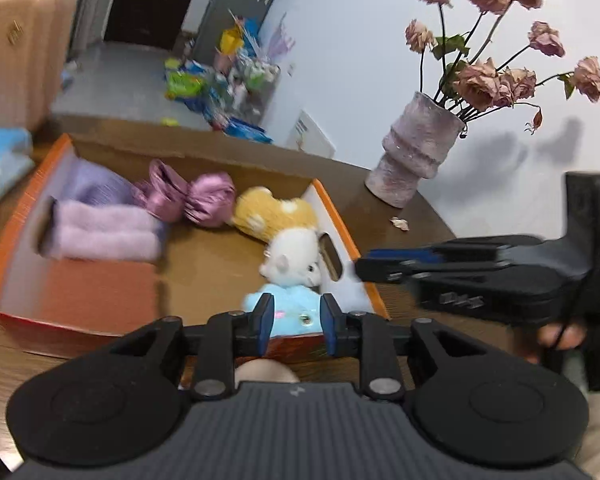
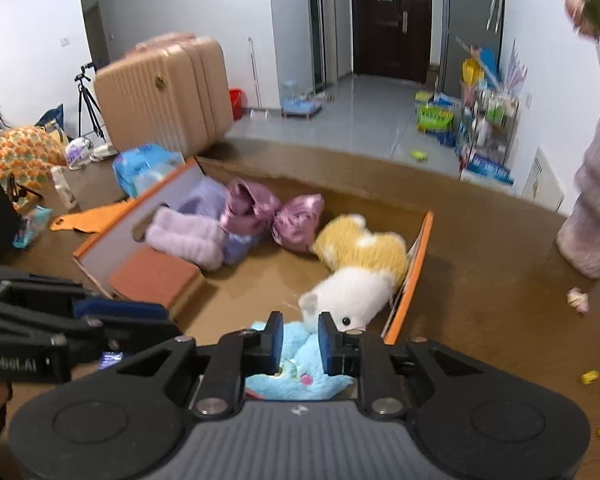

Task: Organize soft objects
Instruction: 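Carry the blue plush into the box and open the right gripper, then withdraw both tools from the box toward the remaining items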

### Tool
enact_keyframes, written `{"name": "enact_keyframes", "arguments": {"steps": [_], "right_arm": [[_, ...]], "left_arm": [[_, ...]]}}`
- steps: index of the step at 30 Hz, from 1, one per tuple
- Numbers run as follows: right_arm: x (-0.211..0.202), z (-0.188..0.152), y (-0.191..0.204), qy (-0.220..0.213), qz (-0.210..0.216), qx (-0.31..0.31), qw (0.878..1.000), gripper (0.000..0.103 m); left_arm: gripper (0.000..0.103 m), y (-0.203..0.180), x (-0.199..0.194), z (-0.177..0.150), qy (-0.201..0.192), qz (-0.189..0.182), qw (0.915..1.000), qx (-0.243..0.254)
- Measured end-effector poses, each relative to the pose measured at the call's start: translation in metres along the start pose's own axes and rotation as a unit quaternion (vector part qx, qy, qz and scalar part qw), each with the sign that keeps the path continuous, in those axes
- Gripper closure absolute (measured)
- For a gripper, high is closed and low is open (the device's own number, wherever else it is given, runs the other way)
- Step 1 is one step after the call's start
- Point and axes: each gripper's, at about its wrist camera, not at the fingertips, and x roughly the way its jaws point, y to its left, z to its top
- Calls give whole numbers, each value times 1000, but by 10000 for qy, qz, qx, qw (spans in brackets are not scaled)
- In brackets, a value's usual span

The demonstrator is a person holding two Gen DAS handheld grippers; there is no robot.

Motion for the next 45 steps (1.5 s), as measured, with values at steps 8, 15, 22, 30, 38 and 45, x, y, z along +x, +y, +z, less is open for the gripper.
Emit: {"name": "enact_keyframes", "arguments": {"steps": [8, 15, 22, 30, 38, 45], "right_arm": [[-97, -21, 23, -659, -123, -23, 9977, 59], [-156, -70, 46, -1947, -333, 138, 9802, 15], [-175, -107, 68, -2341, -472, 250, 9707, 15], [-200, -132, 99, -2537, -570, 180, 9654, 13], [-234, -196, 146, -2718, -360, -94, 9616, 12], [-253, -265, 176, -2629, -178, -60, 9646, 11]], "left_arm": [[46, -23, -84, -27, -761, 1223, 9836, 1086], [18, -30, -143, -67, -1816, 1549, 9631, 1246], [15, -38, -174, -90, -2188, 1526, 9569, 1147], [13, -45, -201, -120, -2337, 1479, 9540, 1155], [6, -59, -246, -192, -2483, 1595, 9462, 1324], [3, -55, -287, -262, -2544, 1620, 9448, 1277]]}}
